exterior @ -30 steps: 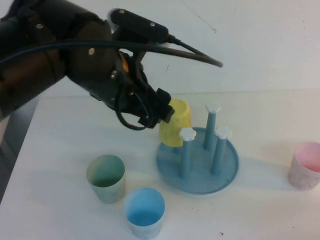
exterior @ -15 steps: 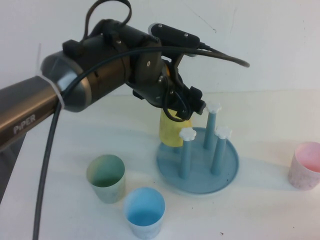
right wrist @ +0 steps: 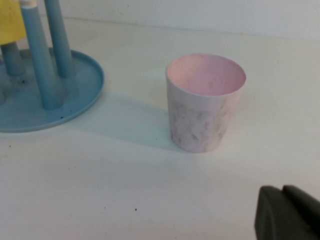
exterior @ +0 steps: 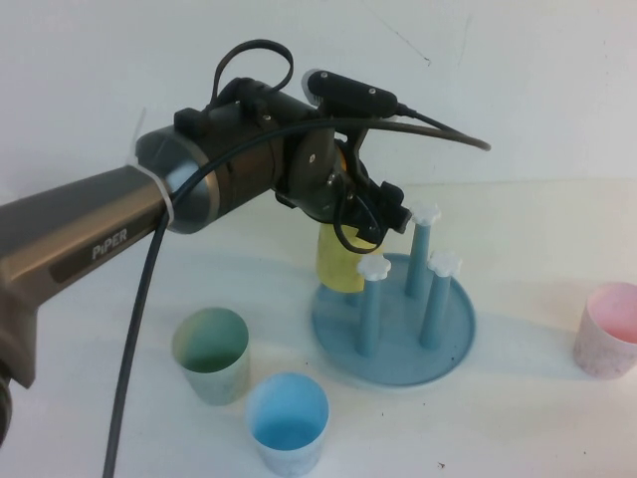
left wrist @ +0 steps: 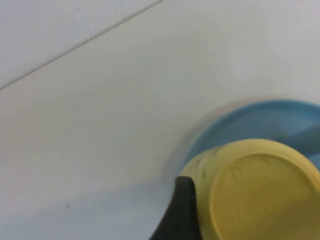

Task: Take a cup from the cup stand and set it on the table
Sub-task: Pick up the cup from the rack, then hand over the cup

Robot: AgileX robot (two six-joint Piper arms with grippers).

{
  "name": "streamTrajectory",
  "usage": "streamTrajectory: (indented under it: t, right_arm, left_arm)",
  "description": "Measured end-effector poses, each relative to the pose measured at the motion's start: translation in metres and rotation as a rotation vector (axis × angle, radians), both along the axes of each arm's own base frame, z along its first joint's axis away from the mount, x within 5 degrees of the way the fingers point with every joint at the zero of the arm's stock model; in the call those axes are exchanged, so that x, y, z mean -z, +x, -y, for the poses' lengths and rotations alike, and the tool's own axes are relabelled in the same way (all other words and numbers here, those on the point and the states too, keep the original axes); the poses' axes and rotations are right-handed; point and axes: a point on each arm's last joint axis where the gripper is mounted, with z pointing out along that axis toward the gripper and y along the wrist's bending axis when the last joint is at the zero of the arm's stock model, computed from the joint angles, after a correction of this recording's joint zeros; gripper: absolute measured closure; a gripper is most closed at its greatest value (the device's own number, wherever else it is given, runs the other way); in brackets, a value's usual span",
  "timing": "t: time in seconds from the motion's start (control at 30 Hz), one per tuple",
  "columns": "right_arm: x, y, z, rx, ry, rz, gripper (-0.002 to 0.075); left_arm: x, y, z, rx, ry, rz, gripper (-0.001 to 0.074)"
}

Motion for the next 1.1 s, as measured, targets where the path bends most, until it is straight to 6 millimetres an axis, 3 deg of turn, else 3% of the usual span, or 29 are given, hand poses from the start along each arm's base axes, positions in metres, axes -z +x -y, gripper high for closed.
streamTrajectory:
  t: [0.47,0.7,0.87,1.1]
  right_arm:
    - [0.000,0.000,0.000,0.000,0.000,0.000,0.0729]
    - [0.000,0.000,0.000,0.000,0.000,0.000,0.0729]
    - [0.000,0.000,0.000,0.000,0.000,0.000,0.0729]
    - [0.000,0.000,0.000,0.000,0.000,0.000,0.0729]
  left_arm:
    - [0.023,0.008,-0.001,-0.023,0.021,-0.053,0.0171]
    - [0.019,0.009,-0.003,-0.027,0.036,-0.036,0.0188]
    - [-0.018,0.002,-0.014,-0.082,0.014,0.060,0.0188]
    - [-0.101,-0.032,-0.038,-0.120,-0.054,0.256,0.0188]
